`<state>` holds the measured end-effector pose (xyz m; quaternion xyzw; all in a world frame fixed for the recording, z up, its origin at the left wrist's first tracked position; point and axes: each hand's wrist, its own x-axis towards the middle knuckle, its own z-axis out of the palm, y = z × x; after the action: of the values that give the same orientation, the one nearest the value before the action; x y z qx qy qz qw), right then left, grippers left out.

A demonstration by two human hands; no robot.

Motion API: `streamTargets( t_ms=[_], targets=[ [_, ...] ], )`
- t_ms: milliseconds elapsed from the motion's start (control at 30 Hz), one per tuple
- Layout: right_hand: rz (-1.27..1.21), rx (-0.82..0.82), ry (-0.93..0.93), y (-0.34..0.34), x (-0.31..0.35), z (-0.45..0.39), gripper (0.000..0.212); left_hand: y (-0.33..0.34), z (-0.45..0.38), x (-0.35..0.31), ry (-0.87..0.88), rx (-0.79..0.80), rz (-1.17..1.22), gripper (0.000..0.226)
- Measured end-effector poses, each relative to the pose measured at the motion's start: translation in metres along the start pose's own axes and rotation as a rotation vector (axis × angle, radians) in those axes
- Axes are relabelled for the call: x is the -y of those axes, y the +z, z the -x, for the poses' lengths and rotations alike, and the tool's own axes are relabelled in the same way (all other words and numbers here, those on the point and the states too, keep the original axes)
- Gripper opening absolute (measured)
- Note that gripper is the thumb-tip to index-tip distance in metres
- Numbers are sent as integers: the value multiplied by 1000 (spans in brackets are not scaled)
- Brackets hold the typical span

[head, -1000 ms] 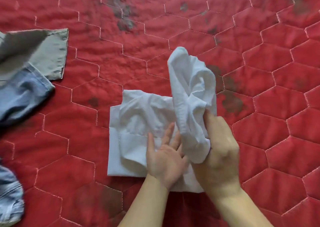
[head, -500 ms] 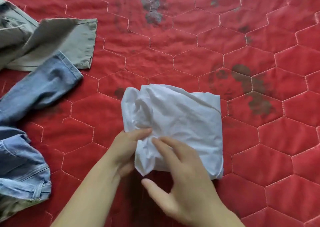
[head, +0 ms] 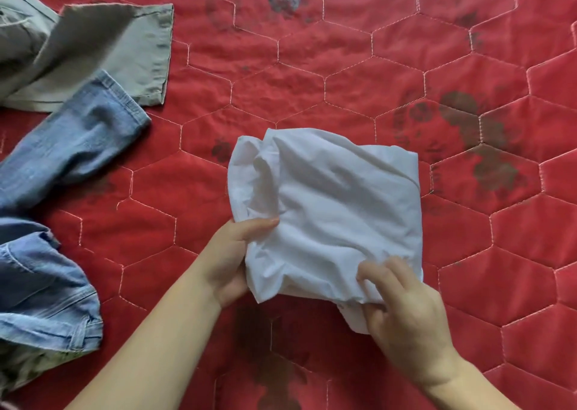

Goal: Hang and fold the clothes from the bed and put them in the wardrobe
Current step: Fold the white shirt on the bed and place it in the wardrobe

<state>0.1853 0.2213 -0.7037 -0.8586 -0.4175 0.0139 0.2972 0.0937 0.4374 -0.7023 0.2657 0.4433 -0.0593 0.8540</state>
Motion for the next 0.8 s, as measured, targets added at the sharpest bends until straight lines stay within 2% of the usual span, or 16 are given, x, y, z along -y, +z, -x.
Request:
streamTargets(
  t_ms=[100, 200, 267, 333, 400, 433, 467, 500, 533, 567, 633, 667, 733, 800],
  targets=[
    [63, 15, -44, 2, -4, -5, 23, 3, -2, -2, 74, -82, -53, 42],
    [147, 167, -39, 16, -7, 6, 33, 4, -5, -3, 154, -216, -156, 32],
    [51, 202, -3, 14, -10, 12, 45, 2, -4, -4, 183, -257, -170, 27],
    [-95, 165, 82, -2, -13, 20, 34, -1, -2, -4, 222, -321, -207, 27],
    [-225, 102, 335, -21, -12, 30, 20, -5, 2, -2, 351, -520, -398, 35],
    [-289, 94, 538, -26, -9, 36, 25, -4, 6, 0, 488, -688, -610, 40],
    [-402, 113, 780, -28, -3, 39, 37, -1, 10, 3, 688, -807, -845, 43],
    [-554, 153, 1024, -28, 3, 42, 42, 4, 14, 8, 915, -806, -1042, 41],
    [-716, 181, 1248, -25, 6, 45, 40, 13, 18, 15, 1080, -684, -1190, 36],
    [-823, 205, 1401, -23, 8, 46, 35, 25, 20, 22, 1152, -478, -1290, 31],
    [-888, 231, 1508, -19, 10, 47, 26, 46, 20, 39, 1088, -91, -1465, 36],
    [-896, 213, 1512, -18, 12, 48, 21, 55, 18, 47, 1019, 27, -1616, 45],
    [-874, 158, 1480, -16, 14, 53, 14, 63, 10, 60, 919, 137, -1940, 56],
    [-803, 144, 1430, -16, 14, 58, 20, 65, 4, 62, 890, 140, -2059, 52]
  ],
)
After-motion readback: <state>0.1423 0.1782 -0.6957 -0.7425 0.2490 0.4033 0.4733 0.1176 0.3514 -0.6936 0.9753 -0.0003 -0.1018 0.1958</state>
